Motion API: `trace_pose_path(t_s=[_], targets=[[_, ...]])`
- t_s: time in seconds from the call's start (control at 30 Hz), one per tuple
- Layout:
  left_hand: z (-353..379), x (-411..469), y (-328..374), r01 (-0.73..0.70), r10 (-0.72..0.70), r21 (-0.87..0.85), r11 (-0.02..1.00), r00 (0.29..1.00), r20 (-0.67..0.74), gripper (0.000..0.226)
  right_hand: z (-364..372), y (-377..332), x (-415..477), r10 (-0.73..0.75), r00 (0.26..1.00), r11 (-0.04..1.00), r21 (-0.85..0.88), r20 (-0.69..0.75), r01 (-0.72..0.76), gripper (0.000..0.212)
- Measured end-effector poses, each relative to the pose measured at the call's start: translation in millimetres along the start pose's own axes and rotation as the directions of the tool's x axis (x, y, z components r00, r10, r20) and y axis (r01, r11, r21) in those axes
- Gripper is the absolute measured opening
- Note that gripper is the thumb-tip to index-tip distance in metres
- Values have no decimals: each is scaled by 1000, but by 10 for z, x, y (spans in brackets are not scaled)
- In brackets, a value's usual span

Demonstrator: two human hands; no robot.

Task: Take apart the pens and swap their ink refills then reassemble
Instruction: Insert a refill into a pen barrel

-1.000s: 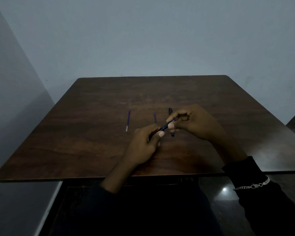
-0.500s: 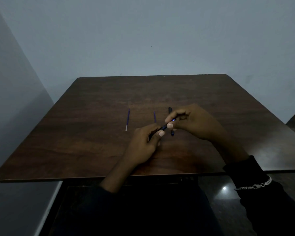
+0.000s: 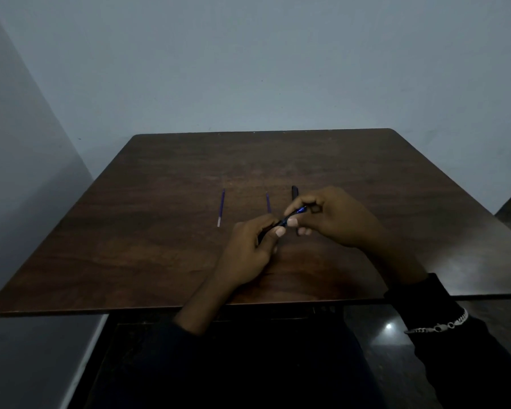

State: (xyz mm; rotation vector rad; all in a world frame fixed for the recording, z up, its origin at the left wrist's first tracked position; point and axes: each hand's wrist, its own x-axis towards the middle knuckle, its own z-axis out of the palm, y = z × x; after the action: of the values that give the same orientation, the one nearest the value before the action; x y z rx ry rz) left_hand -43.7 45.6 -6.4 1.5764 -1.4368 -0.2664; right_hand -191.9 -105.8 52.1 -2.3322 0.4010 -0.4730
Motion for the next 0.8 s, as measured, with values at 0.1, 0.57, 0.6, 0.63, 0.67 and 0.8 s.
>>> trace_pose_path(t_s=[0.1, 0.57, 0.6, 0.63, 0.67, 0.8], targets=[[9, -10, -5, -29, 29, -19, 999, 999, 13, 18, 57, -5, -2, -5, 1000, 987, -160, 2, 5, 45], [-1, -4, 74, -21, 21, 17, 1000, 1000, 16, 26, 34, -28, -41, 26, 999, 997, 70, -41, -23, 18], [-2, -5, 80, -23, 23, 26, 999, 1000, 16, 30, 55, -31, -42, 31, 999, 999, 30, -44, -30, 26], [-3, -8, 82, -28, 28, 33, 999, 1000, 14, 32, 58, -34, -40, 24, 999, 1000, -11, -49, -24, 30], [-1, -11, 78, -33, 33, 33, 999, 999, 9, 30, 49, -36, -40, 13, 998, 1000, -22, -55, -14, 27], [-7, -13, 41, 0, 0, 6, 1000, 1000, 8, 23, -35, 6, -48, -33, 999, 988, 154, 29, 28, 26]])
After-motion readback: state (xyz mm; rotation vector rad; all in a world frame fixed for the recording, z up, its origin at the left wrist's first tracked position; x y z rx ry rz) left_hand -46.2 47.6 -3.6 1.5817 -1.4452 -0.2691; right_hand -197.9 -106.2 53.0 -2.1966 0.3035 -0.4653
